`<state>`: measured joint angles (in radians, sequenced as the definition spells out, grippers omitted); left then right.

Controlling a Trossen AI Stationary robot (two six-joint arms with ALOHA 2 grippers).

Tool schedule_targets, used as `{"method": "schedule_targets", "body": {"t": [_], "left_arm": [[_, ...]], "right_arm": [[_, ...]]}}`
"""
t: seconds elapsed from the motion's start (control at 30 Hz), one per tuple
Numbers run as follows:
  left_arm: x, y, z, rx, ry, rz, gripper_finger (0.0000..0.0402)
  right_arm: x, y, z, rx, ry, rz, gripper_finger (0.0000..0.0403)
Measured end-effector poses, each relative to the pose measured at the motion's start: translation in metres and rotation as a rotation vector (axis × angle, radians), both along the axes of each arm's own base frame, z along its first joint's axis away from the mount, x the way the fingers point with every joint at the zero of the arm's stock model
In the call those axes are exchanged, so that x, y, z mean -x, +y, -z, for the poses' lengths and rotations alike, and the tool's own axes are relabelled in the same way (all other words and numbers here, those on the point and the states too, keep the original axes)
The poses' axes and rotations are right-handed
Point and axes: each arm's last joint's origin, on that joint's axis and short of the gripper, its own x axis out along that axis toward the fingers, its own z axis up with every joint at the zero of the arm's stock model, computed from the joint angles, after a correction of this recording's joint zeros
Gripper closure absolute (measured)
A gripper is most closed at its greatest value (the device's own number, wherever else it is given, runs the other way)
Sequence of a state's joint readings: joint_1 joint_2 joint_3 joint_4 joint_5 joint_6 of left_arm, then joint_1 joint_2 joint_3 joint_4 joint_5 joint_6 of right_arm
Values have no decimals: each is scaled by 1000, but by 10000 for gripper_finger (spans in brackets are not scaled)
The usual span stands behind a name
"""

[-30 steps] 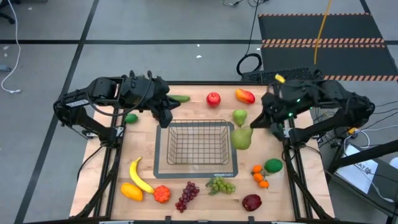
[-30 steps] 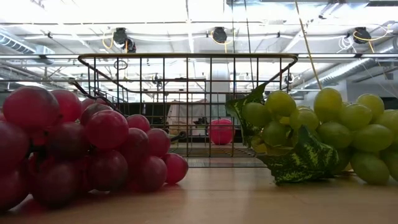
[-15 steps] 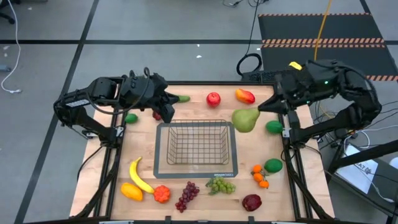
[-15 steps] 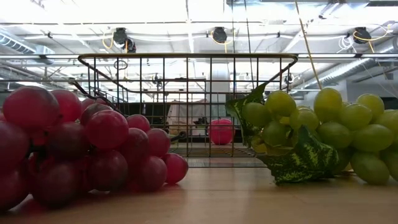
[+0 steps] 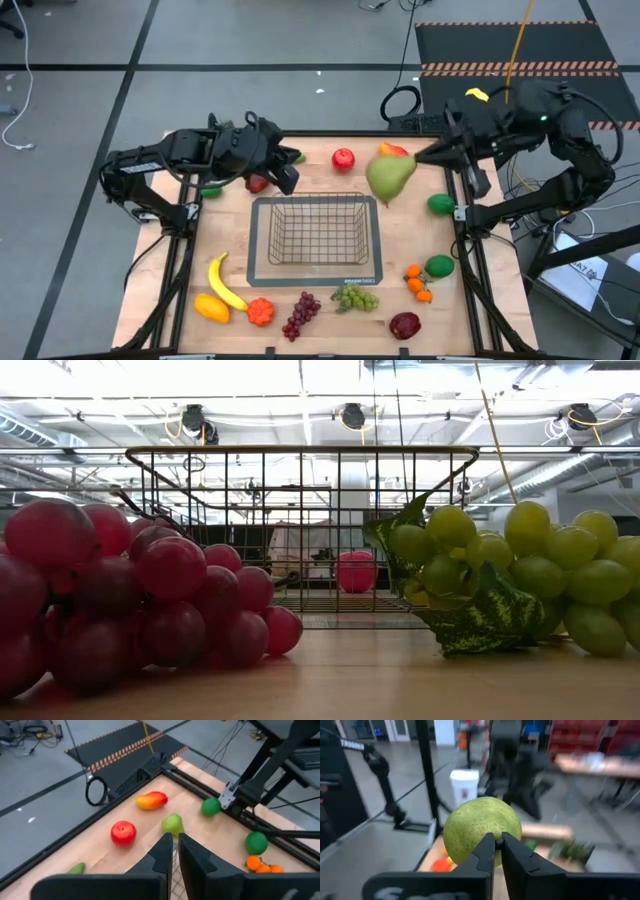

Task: Build produce basket
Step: Put the bottom pear into the gold wire basket

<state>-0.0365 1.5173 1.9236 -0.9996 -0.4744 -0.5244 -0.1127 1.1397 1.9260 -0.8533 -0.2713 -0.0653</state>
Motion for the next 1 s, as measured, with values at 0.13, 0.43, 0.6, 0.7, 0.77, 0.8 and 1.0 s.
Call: {"method": "schedule_targets", "body": {"t": [0.13,0.43,0.6,0.7,0.77,0.8,1.0], "left_arm": [[0,2,-4,-29,-20,14,371],[6,4,-17,-148,-56,108,371],[4,4,-21,-237,-57,149,371],[4,3,-22,-268,-52,167,371],[3,3,-23,-277,-57,173,371],[3,2,-23,-279,-56,176,371],[3,0,-23,-244,-71,221,371]], "right_arm": [[-6,-3,-7,128,-96,67,391],[-30,-8,-8,462,-156,136,391],[-47,-10,-2,668,-96,204,390],[-56,-12,1,710,-58,274,390],[-60,-12,1,706,-61,310,390],[-62,-11,0,698,-76,315,390],[-65,-3,-4,564,-139,305,392]]}}
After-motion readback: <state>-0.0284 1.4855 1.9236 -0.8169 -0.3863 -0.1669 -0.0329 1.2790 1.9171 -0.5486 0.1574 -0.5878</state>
